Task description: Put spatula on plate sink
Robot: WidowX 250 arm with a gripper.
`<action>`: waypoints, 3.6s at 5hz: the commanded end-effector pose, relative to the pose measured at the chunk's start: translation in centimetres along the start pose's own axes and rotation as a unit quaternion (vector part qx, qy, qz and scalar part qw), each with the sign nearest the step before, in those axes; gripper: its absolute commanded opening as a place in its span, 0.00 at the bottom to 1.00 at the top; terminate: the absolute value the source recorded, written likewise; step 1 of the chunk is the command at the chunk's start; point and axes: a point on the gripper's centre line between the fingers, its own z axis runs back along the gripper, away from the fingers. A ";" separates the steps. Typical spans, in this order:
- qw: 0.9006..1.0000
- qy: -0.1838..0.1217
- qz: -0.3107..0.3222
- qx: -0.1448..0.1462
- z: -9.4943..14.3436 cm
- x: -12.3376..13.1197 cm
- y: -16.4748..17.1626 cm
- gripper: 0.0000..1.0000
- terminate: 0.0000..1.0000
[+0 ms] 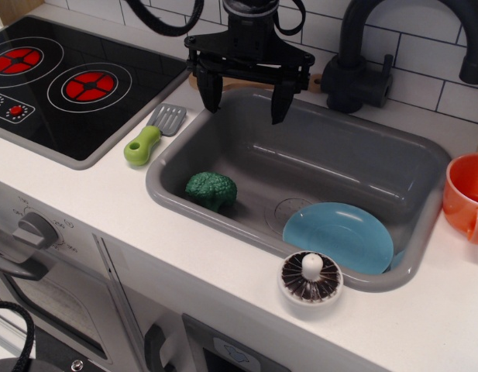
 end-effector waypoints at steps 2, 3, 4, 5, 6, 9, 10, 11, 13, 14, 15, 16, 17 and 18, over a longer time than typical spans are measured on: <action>1.000 0.006 -0.002 0.000 0.3 0.8 1.9 1.00 0.00; 0.999 -0.001 -0.041 -0.011 0.1 0.2 3.4 1.00 0.00; 0.998 -0.019 -0.060 -0.007 0.5 0.0 5.7 1.00 0.00; 0.997 -0.006 -0.076 -0.012 0.2 -0.5 7.9 1.00 0.00; 0.997 0.003 -0.077 0.005 -0.1 -0.4 8.7 1.00 0.00; 0.997 0.014 -0.077 -0.001 -1.6 -1.8 9.5 1.00 0.00; 0.996 0.020 -0.086 -0.011 -2.3 -2.1 10.1 1.00 0.00; 0.997 -0.001 -0.083 -0.007 -3.0 -2.4 10.3 1.00 0.00; 0.996 0.014 -0.084 0.003 -4.3 -2.4 9.9 1.00 0.00; 0.997 0.019 -0.081 0.008 -4.9 -2.2 9.6 1.00 0.00; 0.996 0.023 -0.082 0.006 -5.1 -2.2 9.6 0.00 0.00; 0.997 0.022 -0.080 -0.007 -4.3 -2.0 9.8 0.00 0.00; 0.997 0.015 -0.075 -0.014 -3.4 -1.5 9.6 0.00 0.00; 0.998 0.013 -0.057 -0.035 -1.3 -0.7 8.4 0.00 0.00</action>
